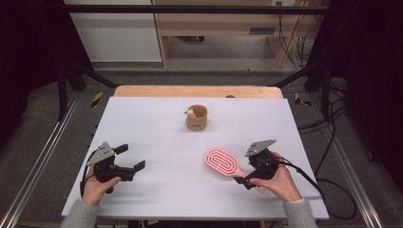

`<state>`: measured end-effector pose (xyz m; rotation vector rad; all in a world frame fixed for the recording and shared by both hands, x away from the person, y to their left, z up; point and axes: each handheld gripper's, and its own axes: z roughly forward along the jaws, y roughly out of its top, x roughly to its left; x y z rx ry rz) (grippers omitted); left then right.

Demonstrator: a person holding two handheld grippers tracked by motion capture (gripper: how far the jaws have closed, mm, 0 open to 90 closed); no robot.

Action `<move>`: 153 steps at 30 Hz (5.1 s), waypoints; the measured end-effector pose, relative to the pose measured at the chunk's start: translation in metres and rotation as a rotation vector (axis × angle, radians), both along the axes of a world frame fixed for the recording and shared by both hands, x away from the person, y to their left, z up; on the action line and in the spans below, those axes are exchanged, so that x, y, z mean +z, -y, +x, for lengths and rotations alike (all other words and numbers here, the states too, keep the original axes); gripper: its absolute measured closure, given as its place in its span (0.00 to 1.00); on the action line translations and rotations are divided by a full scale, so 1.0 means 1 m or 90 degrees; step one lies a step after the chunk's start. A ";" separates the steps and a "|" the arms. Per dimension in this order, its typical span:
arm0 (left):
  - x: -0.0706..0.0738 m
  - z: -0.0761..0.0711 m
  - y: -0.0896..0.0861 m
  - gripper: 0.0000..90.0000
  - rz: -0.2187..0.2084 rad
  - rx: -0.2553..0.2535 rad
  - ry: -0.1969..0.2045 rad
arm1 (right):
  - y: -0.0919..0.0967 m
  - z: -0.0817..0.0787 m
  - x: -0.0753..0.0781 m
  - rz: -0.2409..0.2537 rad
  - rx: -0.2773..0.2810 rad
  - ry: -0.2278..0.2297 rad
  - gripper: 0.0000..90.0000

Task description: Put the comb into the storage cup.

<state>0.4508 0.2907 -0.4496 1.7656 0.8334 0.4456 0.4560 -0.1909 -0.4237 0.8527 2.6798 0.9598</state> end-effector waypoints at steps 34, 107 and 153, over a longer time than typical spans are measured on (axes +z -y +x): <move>-0.001 0.000 0.001 0.00 0.003 -0.003 -0.002 | -0.009 0.003 -0.025 -0.071 0.008 -0.032 0.32; -0.001 0.000 0.002 0.00 0.004 -0.002 -0.001 | -0.008 0.005 -0.026 -0.069 -0.014 -0.035 0.77; 0.005 -0.003 0.015 0.00 -0.007 0.000 0.000 | 0.002 0.002 -0.010 0.057 -0.064 0.062 0.77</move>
